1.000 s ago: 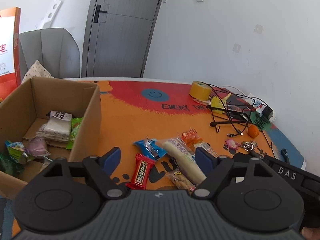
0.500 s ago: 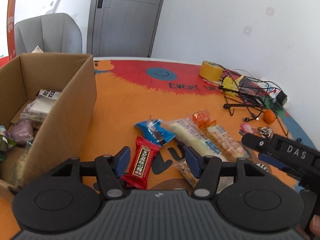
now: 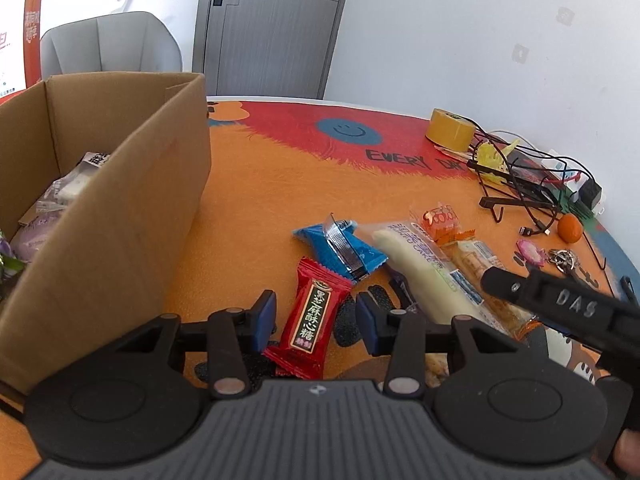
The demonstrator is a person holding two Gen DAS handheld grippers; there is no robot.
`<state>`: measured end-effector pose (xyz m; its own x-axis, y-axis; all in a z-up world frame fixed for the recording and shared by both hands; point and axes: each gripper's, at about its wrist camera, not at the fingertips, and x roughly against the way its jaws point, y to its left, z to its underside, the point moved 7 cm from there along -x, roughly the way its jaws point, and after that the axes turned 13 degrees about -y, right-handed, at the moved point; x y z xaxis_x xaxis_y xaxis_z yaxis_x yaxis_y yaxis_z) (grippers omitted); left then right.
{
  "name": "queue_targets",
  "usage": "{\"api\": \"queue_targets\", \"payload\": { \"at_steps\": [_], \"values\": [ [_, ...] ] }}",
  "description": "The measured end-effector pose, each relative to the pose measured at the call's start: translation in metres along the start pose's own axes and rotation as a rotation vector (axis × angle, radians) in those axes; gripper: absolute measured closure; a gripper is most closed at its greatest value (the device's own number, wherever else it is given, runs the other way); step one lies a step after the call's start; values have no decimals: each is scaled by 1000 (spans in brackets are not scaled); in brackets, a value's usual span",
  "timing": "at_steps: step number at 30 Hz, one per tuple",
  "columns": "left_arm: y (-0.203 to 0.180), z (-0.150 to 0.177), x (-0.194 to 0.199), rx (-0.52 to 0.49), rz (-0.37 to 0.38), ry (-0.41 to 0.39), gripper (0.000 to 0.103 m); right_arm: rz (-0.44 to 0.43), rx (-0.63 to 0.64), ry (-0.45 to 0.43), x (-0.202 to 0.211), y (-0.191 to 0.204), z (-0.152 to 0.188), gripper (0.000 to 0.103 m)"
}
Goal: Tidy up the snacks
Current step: 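Grasp the orange-wrapped cake with the right gripper while the left grasps the red pastry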
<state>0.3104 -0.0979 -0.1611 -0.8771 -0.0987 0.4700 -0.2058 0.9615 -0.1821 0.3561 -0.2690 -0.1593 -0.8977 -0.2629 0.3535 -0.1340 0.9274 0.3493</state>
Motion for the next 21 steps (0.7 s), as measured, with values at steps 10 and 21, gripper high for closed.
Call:
{"api": "queue_targets", "payload": {
  "at_steps": [10,21],
  "values": [
    [-4,3,7,15,37,22,84,-7,84,7,14,6,8,69],
    [-8,-12,37,21,73,-33,84,-30,22,-73,42,10,-9,69]
  ]
}}
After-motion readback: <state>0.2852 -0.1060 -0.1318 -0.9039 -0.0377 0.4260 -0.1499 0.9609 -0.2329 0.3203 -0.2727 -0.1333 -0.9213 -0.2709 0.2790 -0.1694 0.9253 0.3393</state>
